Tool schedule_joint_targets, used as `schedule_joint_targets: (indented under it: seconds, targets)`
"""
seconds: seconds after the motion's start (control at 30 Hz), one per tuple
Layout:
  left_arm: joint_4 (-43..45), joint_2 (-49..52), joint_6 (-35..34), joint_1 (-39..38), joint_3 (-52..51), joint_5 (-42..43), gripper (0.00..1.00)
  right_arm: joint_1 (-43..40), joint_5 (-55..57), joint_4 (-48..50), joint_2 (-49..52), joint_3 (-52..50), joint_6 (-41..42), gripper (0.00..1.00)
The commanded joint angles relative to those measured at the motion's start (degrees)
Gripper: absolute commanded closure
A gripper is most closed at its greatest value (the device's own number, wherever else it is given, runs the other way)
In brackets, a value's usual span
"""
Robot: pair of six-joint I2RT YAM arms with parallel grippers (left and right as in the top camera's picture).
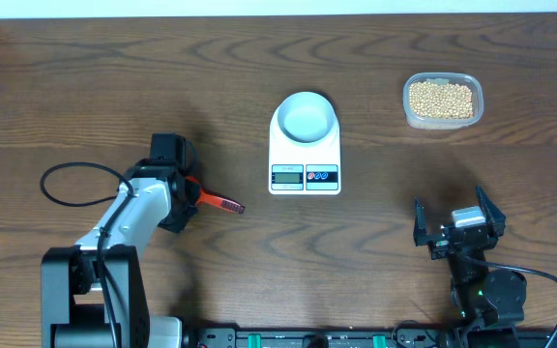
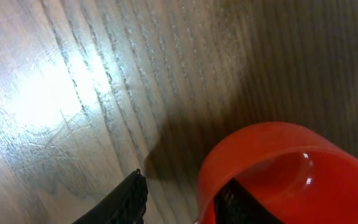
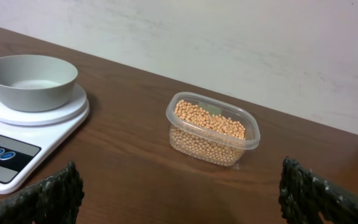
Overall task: Scoop item into bowl and weigh 50g on scale
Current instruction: 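Close the left gripper on the red scoop rim and lift it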
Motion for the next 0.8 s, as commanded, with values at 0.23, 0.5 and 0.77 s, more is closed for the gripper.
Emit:
schedule_joint_targets:
  seconds: [0.23, 0.5, 0.77]
  targets:
    - [3.7, 1.1, -0.3, -0.1, -1.7, -1.2, 0.92, 0.5, 0.3, -0.2, -0.3, -0.1, 0.5, 0.01]
    - [4.2, 1.1, -0.3, -0.1, -1.7, -1.2, 0.93, 0.5, 0.3, -0.2, -0.3, -0.1, 0.5, 0.01]
    - [4.2, 1.1, 7.3, -0.1, -1.7, -1.2, 0.93, 0.5, 0.3, -0.2, -0.3, -0.1, 0.5, 0.01]
